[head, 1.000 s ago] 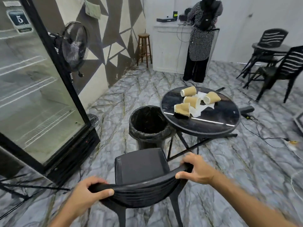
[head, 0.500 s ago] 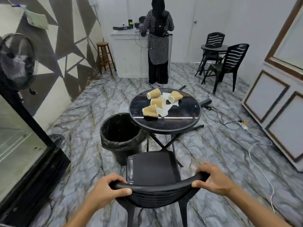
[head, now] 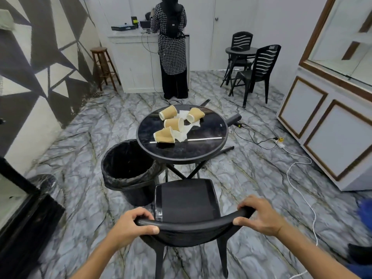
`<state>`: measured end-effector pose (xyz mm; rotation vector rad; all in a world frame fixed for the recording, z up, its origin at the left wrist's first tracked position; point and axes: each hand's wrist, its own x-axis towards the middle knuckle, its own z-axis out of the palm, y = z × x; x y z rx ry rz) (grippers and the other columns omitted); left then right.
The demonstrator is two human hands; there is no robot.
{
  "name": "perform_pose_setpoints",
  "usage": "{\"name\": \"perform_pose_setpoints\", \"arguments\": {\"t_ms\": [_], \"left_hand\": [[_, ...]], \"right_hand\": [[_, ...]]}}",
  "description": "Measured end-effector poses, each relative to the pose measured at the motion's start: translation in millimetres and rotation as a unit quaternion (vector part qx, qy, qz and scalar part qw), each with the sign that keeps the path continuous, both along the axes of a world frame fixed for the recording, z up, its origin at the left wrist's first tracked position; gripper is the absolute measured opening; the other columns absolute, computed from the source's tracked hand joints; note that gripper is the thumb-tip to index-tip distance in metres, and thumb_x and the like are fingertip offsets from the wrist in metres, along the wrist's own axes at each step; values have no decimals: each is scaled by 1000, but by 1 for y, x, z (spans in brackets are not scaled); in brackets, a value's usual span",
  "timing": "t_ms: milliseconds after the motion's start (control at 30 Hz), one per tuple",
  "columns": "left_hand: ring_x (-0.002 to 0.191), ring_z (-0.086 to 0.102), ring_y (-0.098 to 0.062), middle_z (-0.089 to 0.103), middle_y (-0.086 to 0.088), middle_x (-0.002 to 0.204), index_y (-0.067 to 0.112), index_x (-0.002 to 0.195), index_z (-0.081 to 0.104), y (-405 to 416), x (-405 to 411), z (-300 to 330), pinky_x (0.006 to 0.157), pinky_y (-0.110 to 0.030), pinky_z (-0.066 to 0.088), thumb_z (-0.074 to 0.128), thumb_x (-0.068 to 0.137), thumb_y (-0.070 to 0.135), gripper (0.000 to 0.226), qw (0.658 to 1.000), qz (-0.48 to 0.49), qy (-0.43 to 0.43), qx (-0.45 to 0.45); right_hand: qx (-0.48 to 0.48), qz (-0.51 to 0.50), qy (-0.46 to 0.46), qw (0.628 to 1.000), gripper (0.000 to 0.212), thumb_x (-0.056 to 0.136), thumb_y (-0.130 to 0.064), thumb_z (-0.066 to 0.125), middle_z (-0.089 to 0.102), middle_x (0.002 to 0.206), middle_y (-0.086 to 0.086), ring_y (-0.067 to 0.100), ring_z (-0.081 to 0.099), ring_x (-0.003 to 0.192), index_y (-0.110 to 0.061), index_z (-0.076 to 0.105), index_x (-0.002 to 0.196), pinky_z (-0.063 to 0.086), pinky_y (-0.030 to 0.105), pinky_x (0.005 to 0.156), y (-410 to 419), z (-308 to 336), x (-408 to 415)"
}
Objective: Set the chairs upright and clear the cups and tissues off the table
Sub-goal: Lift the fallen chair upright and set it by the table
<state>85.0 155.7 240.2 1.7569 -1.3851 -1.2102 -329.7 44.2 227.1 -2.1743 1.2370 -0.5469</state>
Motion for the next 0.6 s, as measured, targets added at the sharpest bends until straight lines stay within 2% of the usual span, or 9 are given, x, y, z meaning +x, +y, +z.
{"name": "perform_pose_setpoints", "arguments": {"t_ms": [133,267,333,400,500,600], "left_hand": [[64,58,-7,65,2,70,11,88,73,2,1,-3,59,-16,42,91,42,62,71,1000,-14,2,16],[67,60,-7,68,2,75,15,92,73,2,4,5,62,-17,43,87,47,67,71,997,-53,-26,47],[78,66,-4,73,6,89,25,99,73,1,6,11,72,-19,48,84,53,70,65,993,-86,-53,54],[98,65,1,71,12,105,36,105,71,-2,5,17,87,-24,50,81,56,74,63,990,-105,-91,38],[104,60,6,67,19,110,40,110,65,-10,-12,29,89,-21,49,67,61,84,65,979,-126,-160,0],[103,59,4,64,19,110,38,115,61,-26,-39,38,86,-17,47,50,62,93,76,975,-124,-183,-33]], "right_hand": [[17,6,21,1000,54,67,-79,70,60,86,-9,9,56,84,-29,65,87,48,32,75,4,0,-1],[38,13,50,998,57,73,-79,64,61,99,-10,7,55,97,-30,64,102,47,31,86,15,9,-1],[50,13,65,997,65,74,-80,61,60,111,-13,2,52,106,-30,63,115,45,26,93,18,18,-1],[61,19,82,995,70,76,-80,58,57,119,-14,1,49,112,-29,60,124,42,24,97,19,28,0],[70,9,92,993,74,78,-80,54,55,125,-13,3,47,117,-27,58,130,39,26,101,15,41,0],[67,-5,101,993,73,83,-75,53,51,138,-10,6,43,128,-27,52,138,36,27,107,6,52,-2]]}}
